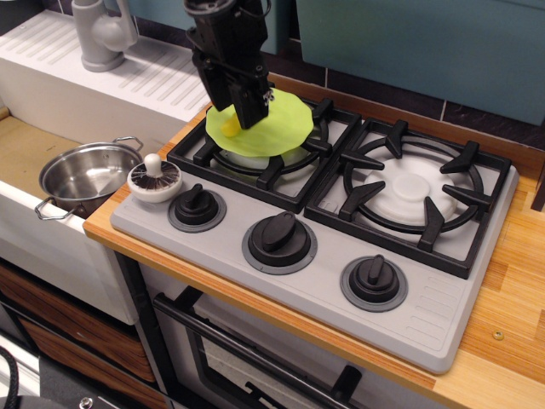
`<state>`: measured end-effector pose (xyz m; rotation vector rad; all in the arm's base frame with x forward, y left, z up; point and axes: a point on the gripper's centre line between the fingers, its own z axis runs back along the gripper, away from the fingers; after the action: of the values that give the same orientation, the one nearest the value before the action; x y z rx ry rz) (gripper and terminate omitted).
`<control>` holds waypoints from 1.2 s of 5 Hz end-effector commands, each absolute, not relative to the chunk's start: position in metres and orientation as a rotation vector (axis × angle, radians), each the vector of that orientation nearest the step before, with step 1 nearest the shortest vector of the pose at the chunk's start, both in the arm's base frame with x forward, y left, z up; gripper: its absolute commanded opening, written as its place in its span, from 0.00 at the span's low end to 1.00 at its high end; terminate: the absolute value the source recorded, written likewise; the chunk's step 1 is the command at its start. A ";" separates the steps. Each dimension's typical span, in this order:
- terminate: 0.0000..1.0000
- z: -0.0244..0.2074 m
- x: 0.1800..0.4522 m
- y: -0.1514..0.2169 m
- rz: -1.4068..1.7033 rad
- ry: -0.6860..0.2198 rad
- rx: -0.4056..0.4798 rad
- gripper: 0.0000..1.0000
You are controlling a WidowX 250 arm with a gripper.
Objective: Put fry on plate and mushroom in pot or pan in sink
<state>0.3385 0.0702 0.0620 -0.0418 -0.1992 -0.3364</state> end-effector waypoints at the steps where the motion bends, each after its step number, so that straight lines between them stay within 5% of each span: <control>1: 0.00 0.096 0.329 0.058 -0.312 -0.231 -0.015 1.00; 4: 0.00 0.132 0.306 0.066 -0.361 -0.138 0.014 1.00; 6: 0.00 0.132 0.306 0.066 -0.361 -0.138 0.014 1.00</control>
<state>0.2970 0.0668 0.1041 -0.0243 -0.0521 -0.3616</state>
